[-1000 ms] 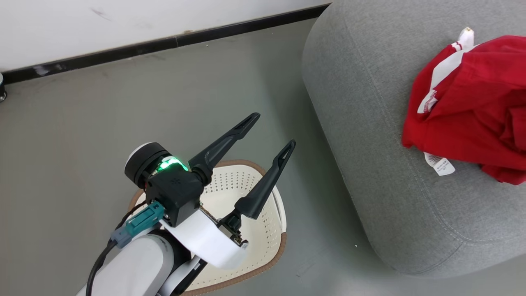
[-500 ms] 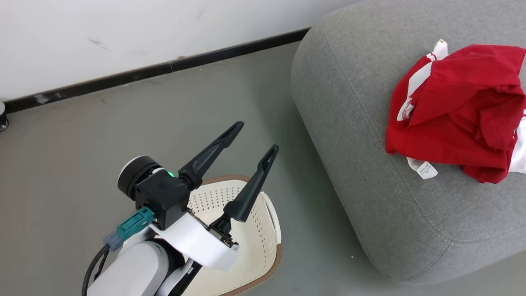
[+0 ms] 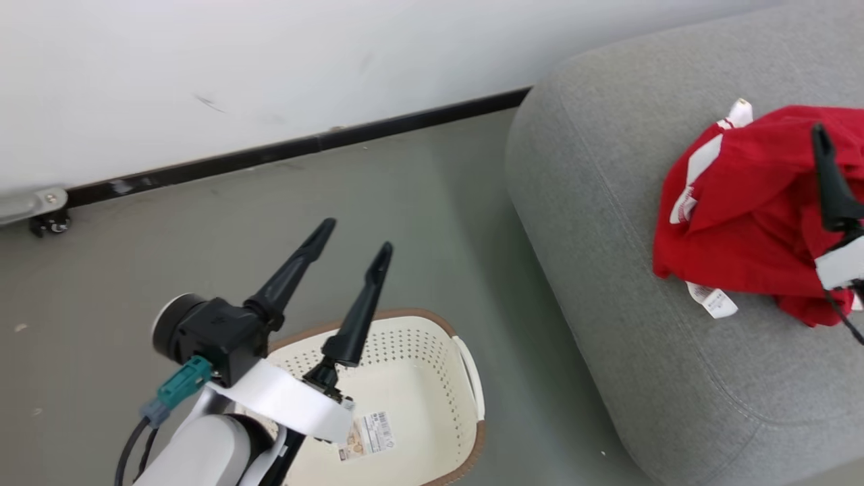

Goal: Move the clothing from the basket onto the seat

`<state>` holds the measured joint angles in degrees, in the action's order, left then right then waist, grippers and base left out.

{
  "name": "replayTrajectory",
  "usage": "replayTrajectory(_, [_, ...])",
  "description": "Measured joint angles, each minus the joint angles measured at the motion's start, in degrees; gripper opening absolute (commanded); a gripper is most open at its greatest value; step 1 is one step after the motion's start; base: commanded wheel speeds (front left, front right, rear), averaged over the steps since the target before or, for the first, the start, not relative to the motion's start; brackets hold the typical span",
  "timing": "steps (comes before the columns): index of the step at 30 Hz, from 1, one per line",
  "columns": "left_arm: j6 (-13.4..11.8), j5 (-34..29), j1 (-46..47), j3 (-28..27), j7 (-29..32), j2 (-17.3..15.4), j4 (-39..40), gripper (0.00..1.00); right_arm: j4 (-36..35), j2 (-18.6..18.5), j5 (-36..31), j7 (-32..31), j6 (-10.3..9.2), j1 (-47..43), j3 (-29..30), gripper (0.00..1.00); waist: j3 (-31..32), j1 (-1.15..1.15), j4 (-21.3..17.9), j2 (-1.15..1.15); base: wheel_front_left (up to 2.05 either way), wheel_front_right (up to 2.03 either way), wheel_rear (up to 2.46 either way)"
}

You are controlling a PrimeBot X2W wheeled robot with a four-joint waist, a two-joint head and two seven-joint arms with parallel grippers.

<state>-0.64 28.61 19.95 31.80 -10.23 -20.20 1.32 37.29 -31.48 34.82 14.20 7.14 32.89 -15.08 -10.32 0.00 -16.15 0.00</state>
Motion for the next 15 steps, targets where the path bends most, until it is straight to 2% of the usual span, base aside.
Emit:
replayTrajectory(7, [-2.6,0.6,-3.0,-2.7,-1.4,-0.6,-1.7,1.00,-3.7,3.8,-3.7,0.0,0.00,0.1,-0.5,1.00,2.2,0.00,2.8,0.00,0.00,0.00,0.00])
replayTrajectory(15, [-5.7,1.6,-6.9,-5.8,-2.7,-0.3,-3.2,1.00,-4.4,7.7,-6.5,0.0,0.00,-0.1,-1.8,1.00,4.8,0.00,6.5,0.00,0.00,0.00,0.00])
